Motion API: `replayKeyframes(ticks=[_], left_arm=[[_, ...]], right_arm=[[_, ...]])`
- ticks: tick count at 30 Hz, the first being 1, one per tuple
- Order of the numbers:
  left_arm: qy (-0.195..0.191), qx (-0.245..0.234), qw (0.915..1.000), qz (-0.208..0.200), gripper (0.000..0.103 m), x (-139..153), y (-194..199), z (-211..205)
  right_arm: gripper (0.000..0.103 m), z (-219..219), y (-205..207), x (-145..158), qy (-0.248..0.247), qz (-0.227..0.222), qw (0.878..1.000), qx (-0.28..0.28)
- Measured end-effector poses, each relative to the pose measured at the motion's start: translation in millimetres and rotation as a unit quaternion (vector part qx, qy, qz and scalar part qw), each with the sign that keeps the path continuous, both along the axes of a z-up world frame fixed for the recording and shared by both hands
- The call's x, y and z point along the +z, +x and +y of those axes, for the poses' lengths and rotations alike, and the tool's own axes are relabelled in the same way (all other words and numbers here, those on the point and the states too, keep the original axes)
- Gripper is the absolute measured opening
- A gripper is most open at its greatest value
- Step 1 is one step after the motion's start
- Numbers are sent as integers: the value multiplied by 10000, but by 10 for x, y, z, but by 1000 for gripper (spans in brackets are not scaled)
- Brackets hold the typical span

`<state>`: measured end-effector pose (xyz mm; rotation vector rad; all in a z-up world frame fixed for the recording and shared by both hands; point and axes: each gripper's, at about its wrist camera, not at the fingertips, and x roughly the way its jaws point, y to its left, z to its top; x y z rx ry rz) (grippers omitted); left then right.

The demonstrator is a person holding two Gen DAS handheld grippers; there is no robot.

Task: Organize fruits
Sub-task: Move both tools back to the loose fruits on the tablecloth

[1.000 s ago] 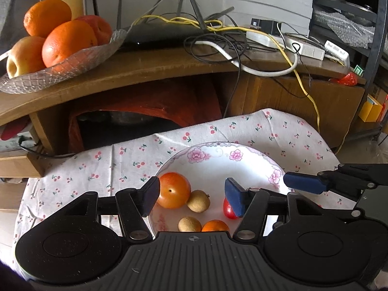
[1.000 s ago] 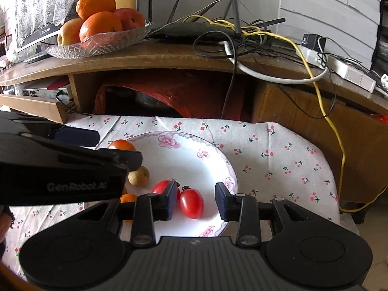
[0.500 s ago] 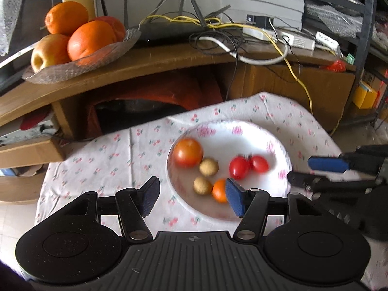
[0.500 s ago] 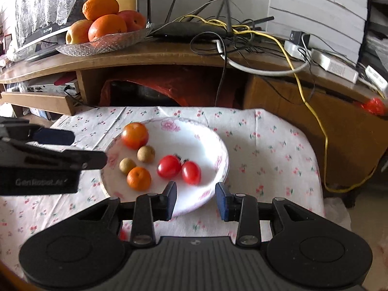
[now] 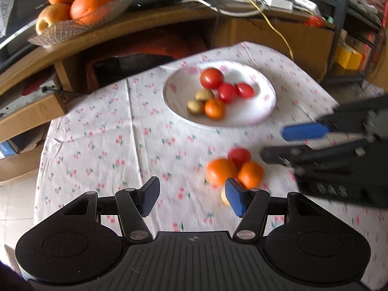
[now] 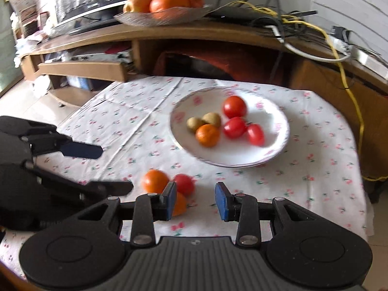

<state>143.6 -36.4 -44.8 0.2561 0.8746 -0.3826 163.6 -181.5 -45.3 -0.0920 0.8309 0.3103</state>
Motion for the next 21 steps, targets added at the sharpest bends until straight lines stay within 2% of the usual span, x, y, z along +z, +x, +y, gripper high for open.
replayKeyframes(ticks=[9, 14, 18, 21], left_arm=[[118, -401, 9990, 180, 67, -145, -148, 4], [100, -536, 9983, 205, 67, -170, -147, -31], [144, -593, 9978, 251, 67, -225, -130, -72], [139, -628, 9976, 270, 67, -251, -117, -117]], right_arm=[[37, 189, 133, -229, 59, 427, 9986, 292], [37, 97, 233, -251, 296, 658, 9973, 132], [31, 9, 197, -247, 459, 840, 9952, 182], [31, -32, 127, -230, 327, 842, 9957, 202]])
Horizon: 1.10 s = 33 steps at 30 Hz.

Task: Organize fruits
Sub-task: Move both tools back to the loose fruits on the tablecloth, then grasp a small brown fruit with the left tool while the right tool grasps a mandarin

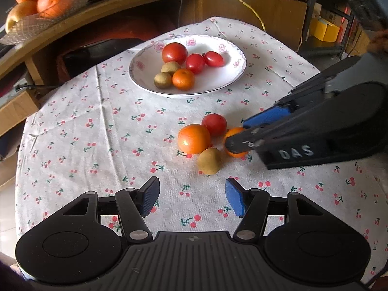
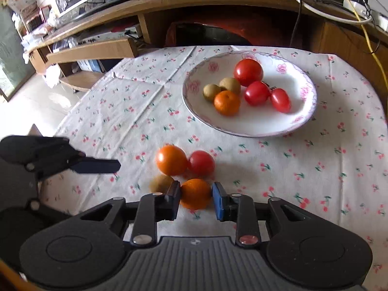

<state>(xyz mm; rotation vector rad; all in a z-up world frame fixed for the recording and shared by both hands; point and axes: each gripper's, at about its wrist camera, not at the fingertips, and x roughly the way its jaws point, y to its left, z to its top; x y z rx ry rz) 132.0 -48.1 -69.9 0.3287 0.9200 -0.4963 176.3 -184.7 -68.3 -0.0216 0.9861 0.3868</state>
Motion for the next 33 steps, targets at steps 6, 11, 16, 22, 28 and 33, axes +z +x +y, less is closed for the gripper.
replayKeyframes(ticks=[6, 11, 16, 22, 28, 33], left_arm=[[-85, -63, 9999, -16, 66, -59, 76, -129], [-153, 63, 9999, -35, 62, -145, 157, -202], [-300, 170, 9994, 14, 48, -132, 171, -212], [-345, 240, 9991, 46, 31, -106, 131, -190], [-308, 274, 9991, 63, 31, -53, 28, -104], [-297, 294, 9991, 80, 34, -61, 25, -79]], right_arm=[[29, -201, -83, 42, 32, 83, 9999, -71], [29, -358, -146, 80, 2, 45, 9998, -188], [29, -436, -137, 80, 5, 19, 9996, -293], [30, -376, -112, 73, 71, -22, 9998, -195], [34, -261, -89, 30, 67, 50, 10000, -14], [39, -157, -60, -15, 62, 80, 9999, 130]])
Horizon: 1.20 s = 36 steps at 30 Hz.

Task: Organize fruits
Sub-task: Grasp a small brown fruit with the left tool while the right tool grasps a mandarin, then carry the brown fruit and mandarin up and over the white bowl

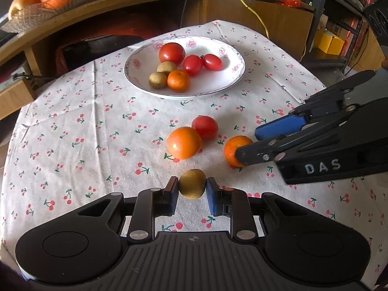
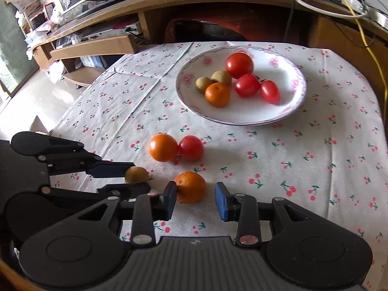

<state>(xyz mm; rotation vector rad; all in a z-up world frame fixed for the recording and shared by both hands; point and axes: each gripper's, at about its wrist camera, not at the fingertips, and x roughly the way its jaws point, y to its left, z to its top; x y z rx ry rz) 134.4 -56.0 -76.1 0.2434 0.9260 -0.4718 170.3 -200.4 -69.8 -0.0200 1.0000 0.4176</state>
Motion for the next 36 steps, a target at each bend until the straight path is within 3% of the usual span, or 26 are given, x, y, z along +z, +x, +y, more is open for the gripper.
replayKeyframes(ticks=[11, 13, 17, 36], left_arm=[[98, -78, 9999, -32, 46, -46, 37, -24], [92, -126, 9999, 16, 45, -39, 17, -23], [24, -128, 9999, 60, 32, -23, -18, -13], [-273, 203, 9988, -346, 31, 310, 196, -87]], right_arm=[[40, 79, 74, -100, 134, 138, 9998, 43], [36, 98, 63, -116, 97, 143, 9998, 75], [30, 116, 50, -105, 109, 159, 9998, 79], [30, -90, 35, 209, 56, -464, 9983, -351]])
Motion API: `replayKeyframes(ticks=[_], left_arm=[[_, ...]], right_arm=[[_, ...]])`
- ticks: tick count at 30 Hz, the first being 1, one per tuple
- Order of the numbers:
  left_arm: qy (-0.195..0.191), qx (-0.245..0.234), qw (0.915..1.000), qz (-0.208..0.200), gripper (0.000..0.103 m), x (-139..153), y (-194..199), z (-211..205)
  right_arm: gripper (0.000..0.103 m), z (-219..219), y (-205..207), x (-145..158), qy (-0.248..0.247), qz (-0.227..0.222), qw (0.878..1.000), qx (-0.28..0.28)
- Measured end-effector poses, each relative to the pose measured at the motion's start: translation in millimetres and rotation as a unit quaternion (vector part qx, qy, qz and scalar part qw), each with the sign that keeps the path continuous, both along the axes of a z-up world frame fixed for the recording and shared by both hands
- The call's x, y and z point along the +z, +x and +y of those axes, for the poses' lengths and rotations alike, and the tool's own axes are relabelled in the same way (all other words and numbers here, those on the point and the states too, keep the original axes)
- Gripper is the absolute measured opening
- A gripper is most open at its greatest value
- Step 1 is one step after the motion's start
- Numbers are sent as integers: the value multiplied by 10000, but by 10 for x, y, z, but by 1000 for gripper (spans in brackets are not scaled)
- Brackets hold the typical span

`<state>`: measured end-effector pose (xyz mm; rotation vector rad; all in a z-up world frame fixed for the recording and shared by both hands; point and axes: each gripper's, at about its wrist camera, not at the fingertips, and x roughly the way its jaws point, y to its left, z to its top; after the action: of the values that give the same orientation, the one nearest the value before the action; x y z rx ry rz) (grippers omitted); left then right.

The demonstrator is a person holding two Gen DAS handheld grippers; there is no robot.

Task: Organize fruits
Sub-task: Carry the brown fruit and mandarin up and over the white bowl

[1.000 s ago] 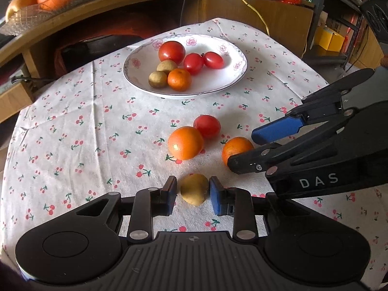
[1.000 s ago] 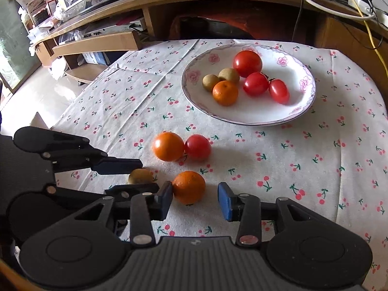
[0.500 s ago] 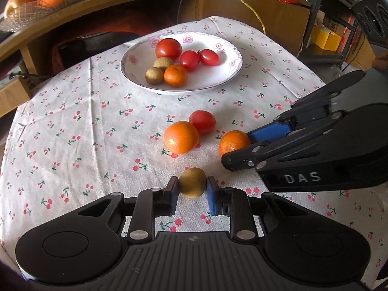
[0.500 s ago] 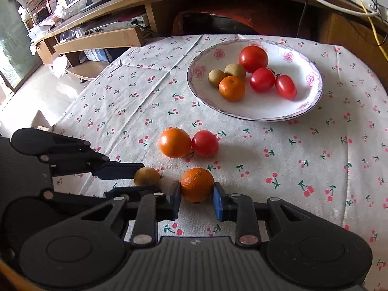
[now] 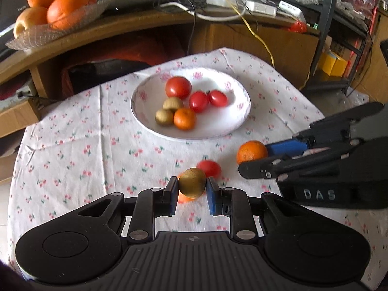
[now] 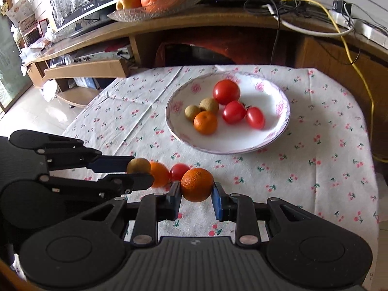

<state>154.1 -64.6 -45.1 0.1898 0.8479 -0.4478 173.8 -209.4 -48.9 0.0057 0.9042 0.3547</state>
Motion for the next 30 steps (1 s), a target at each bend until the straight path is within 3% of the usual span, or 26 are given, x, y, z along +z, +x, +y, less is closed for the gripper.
replayKeyframes(ticks=[15, 30], left_arm=[[-173, 118, 9992, -333, 31, 174, 282, -168], [-182, 230, 9986, -449, 30, 178, 627, -308]], right_arm=[[30, -162, 155, 221, -25, -507, 9979, -398], [30, -302, 482, 193, 20, -698, 9942, -815]])
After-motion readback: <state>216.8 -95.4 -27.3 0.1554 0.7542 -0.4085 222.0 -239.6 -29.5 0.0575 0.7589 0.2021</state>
